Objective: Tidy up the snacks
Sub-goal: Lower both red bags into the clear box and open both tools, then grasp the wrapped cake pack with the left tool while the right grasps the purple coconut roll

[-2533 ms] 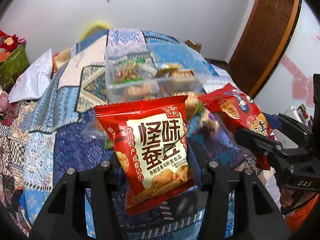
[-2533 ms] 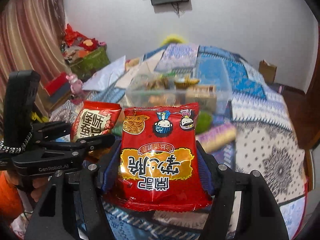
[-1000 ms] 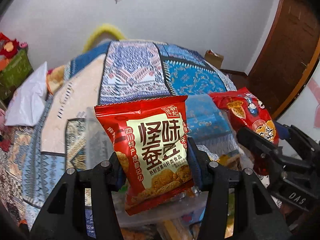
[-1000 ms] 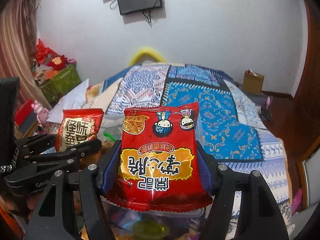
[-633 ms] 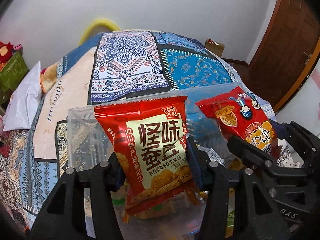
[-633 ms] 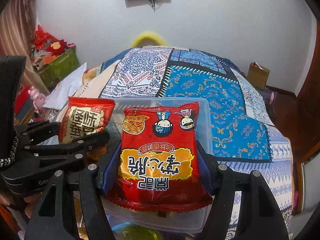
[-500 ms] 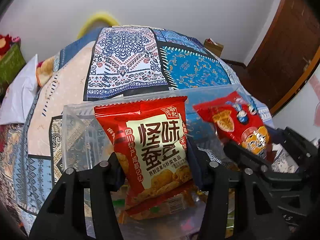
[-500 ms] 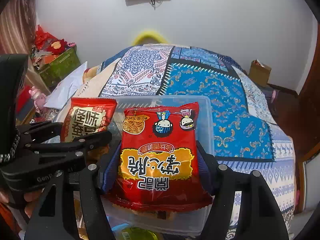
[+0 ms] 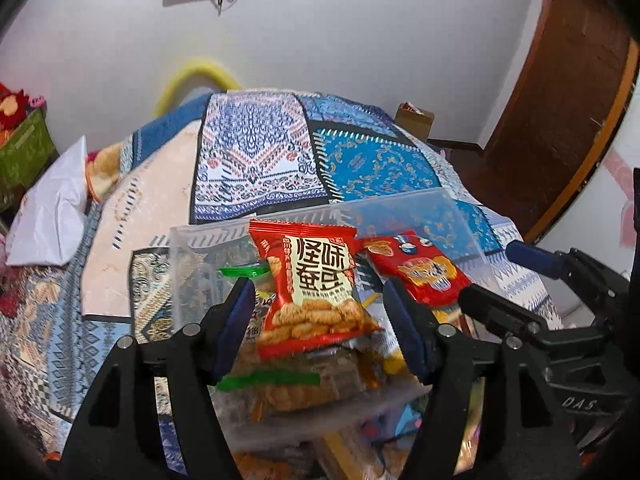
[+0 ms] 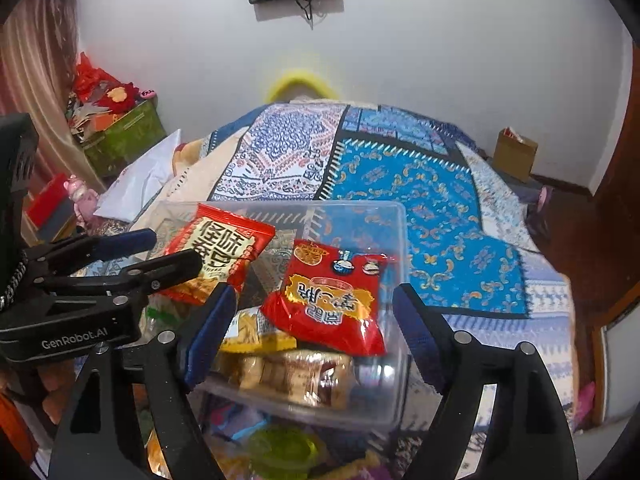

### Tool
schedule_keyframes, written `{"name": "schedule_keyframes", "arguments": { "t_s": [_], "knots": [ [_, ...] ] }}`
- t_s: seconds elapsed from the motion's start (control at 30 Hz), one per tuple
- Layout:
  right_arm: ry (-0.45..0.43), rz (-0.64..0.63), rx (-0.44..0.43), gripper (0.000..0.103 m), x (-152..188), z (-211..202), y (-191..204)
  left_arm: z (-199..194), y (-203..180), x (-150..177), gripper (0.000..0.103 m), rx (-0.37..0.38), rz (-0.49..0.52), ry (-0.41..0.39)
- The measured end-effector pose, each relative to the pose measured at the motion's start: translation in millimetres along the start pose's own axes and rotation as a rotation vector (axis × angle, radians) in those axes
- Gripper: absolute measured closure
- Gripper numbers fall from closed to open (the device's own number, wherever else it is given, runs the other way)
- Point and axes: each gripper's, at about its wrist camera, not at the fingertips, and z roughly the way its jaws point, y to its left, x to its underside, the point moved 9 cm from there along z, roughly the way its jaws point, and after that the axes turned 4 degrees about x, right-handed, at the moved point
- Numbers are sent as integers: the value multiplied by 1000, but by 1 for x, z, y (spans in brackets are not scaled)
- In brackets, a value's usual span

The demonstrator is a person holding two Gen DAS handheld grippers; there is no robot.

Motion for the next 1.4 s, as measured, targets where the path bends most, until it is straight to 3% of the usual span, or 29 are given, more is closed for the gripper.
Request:
{"name": "schedule_keyframes", "arguments": {
  "t_s": [0.37, 0.67, 1.0, 1.33, 1.4],
  "knots": [
    [-43, -17, 53, 23, 32, -46, -3, -74, 6, 40, 30, -46, 84, -54],
    [36, 2, 105, 22, 90, -51, -8, -99, 35, 95, 30, -73, 43, -6],
    [145, 49, 117, 22, 142, -37, -19, -86, 60, 136, 30, -79, -15, 88],
    [185, 70, 90, 22, 145, -12, -14, -40, 53, 142, 30, -71, 34, 177],
    [185, 85, 72, 22, 143, -8, -13, -33, 56, 142, 25, -66, 16, 191]
  ]
}}
